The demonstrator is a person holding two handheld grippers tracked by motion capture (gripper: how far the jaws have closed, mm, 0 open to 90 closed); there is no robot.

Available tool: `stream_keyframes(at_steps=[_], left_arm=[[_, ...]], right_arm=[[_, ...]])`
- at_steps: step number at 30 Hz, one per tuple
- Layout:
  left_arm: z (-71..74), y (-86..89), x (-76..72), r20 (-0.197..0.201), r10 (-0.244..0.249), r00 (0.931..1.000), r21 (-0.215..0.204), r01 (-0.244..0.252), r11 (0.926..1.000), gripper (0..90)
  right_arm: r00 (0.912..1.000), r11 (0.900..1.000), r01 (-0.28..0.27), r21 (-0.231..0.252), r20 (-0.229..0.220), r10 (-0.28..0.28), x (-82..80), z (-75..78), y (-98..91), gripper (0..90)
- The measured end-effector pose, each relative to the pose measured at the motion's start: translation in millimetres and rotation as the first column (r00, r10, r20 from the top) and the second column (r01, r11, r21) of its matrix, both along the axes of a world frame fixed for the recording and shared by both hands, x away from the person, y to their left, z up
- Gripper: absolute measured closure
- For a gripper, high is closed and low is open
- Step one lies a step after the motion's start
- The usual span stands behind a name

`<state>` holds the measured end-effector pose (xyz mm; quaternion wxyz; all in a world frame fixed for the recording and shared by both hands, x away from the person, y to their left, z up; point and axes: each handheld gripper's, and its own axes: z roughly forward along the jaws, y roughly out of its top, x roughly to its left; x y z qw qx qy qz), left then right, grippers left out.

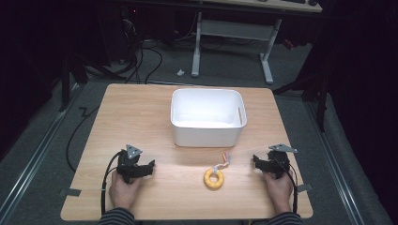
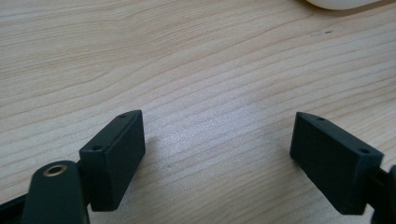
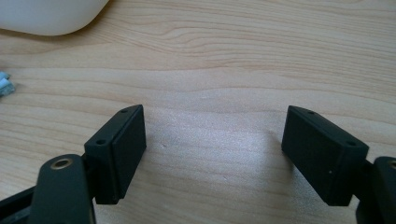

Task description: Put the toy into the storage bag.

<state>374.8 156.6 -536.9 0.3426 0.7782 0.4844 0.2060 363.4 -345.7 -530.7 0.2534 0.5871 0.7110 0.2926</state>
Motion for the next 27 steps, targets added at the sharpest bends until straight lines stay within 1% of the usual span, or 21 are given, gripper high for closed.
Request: stream_keyframes(at_steps=[21, 27], left_arm=[[0.1, 0.1, -0.1, -0.001, 0.0, 1.0, 0.0, 0.0, 1.0, 18.5], [0.2, 0.4, 0.0, -0.002, 0.0, 1.0, -0.005, 0.0, 1.0, 19.0]], right_arm=[[1.0, 1.0, -0.005, -0.002, 0.004, 0.005, -0.8, 0.1, -0.1, 23.6], [1.0, 1.0, 0.002, -0.002, 0.001, -0.002, -0.7, 0.3, 0.6, 23.3]])
